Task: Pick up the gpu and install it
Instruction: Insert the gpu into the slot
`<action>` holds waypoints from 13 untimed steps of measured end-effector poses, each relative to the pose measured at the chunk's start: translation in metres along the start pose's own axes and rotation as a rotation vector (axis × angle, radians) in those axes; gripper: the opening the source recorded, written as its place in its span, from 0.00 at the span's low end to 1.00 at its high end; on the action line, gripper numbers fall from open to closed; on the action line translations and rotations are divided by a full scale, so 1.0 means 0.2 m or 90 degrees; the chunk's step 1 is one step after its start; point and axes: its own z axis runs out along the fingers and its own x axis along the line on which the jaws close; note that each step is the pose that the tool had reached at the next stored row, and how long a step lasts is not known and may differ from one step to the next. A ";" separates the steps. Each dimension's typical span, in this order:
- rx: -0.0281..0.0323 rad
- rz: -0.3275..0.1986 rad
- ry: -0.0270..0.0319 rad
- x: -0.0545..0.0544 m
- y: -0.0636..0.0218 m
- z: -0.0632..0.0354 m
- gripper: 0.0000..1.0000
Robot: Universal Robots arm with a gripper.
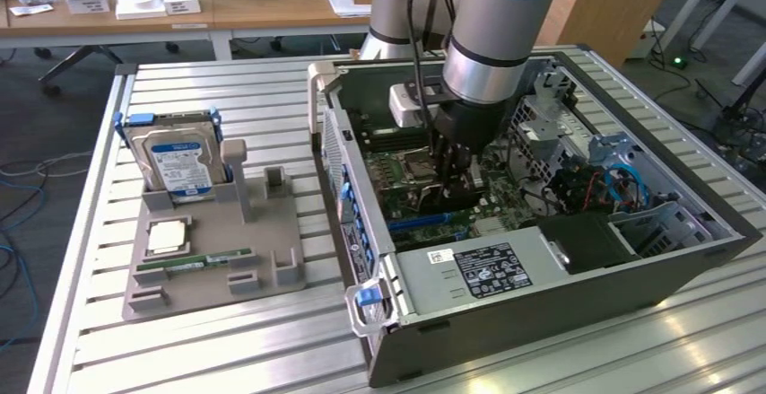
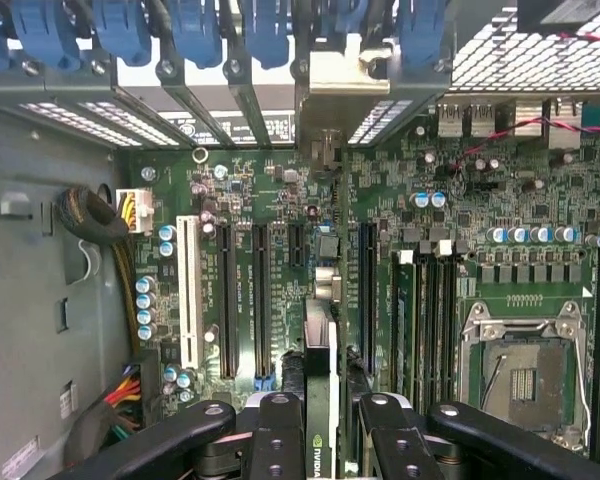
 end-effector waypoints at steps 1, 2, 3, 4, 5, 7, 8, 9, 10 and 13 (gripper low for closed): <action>-0.0001 0.000 0.0001 0.00 0.002 0.000 0.26; -0.0001 0.000 0.0001 0.00 0.003 0.001 0.26; -0.0001 0.000 0.0001 0.00 0.005 0.001 0.26; -0.0001 0.000 0.0002 0.00 0.008 0.001 0.26; -0.0001 0.000 0.0002 0.00 0.011 0.002 0.26; 0.0000 0.000 0.0000 0.00 0.016 0.003 0.26; 0.0000 0.000 0.0000 0.00 0.018 0.003 0.26; 0.0000 0.000 0.0000 0.00 0.018 0.003 0.26; 0.0000 0.000 0.0001 0.00 0.020 0.003 0.26; -0.0001 0.000 0.0001 0.00 0.026 0.004 0.26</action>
